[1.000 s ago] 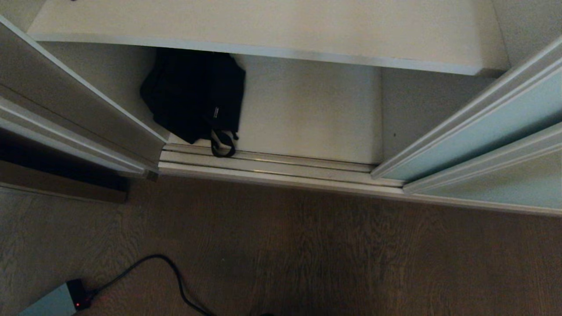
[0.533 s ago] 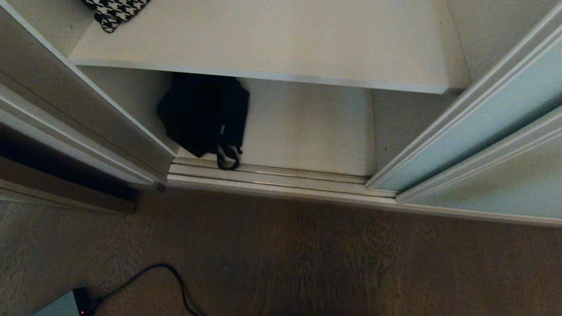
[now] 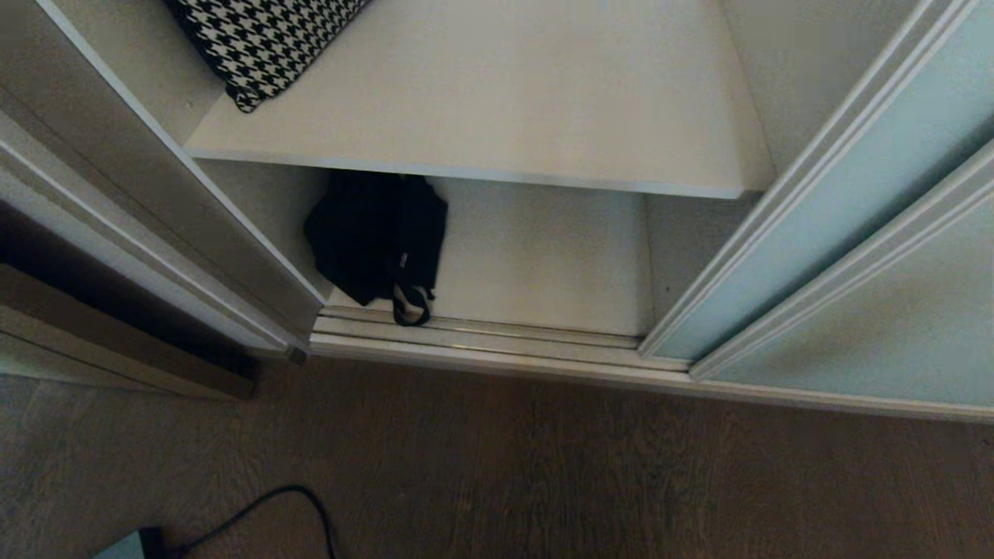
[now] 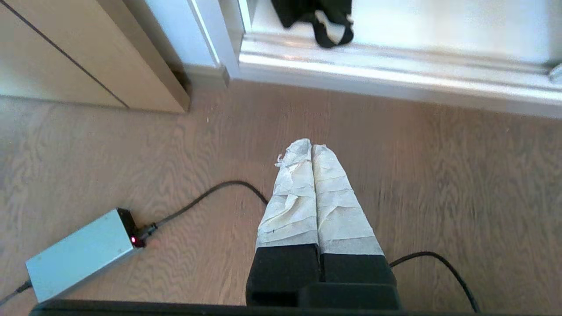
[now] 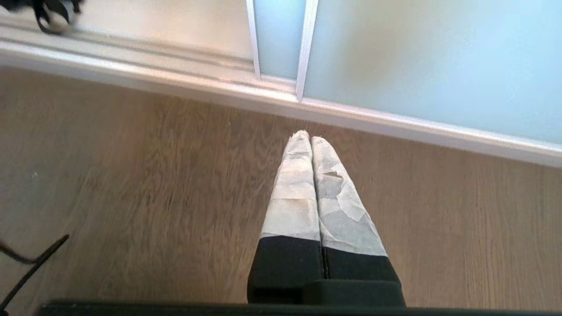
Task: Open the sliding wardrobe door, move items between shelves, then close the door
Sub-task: Close the door
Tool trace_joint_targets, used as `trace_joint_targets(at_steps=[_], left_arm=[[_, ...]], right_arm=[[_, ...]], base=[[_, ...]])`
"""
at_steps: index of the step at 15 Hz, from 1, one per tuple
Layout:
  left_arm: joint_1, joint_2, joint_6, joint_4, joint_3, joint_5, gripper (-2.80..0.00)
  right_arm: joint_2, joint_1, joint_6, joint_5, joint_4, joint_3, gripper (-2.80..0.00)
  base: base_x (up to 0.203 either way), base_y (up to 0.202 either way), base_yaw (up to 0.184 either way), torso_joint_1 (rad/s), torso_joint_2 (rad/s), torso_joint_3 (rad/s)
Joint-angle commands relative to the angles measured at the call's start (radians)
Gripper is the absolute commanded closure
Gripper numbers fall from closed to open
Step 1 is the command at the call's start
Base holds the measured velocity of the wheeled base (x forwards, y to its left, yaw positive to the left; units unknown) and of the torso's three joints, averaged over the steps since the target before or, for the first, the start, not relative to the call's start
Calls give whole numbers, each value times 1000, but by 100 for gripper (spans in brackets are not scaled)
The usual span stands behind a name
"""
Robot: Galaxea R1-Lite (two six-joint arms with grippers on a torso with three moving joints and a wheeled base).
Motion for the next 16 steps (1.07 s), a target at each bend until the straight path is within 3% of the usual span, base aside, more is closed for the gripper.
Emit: trace_joint_targets(at_steps=[1,10,16], left_arm=[[0,5,-1,0,-1,1,0],[0,5,0,0,-1,0,0],[0,4,0,0,-1,0,0]], right_arm=[[-4,0,0,0,0,2,0],[-3,0,0,0,0,2,0],[-5,0,0,0,0,2,0]], base=[[0,0,0,-2,-2,212],[0,0,0,3,0,205],[0,0,0,0,0,0]])
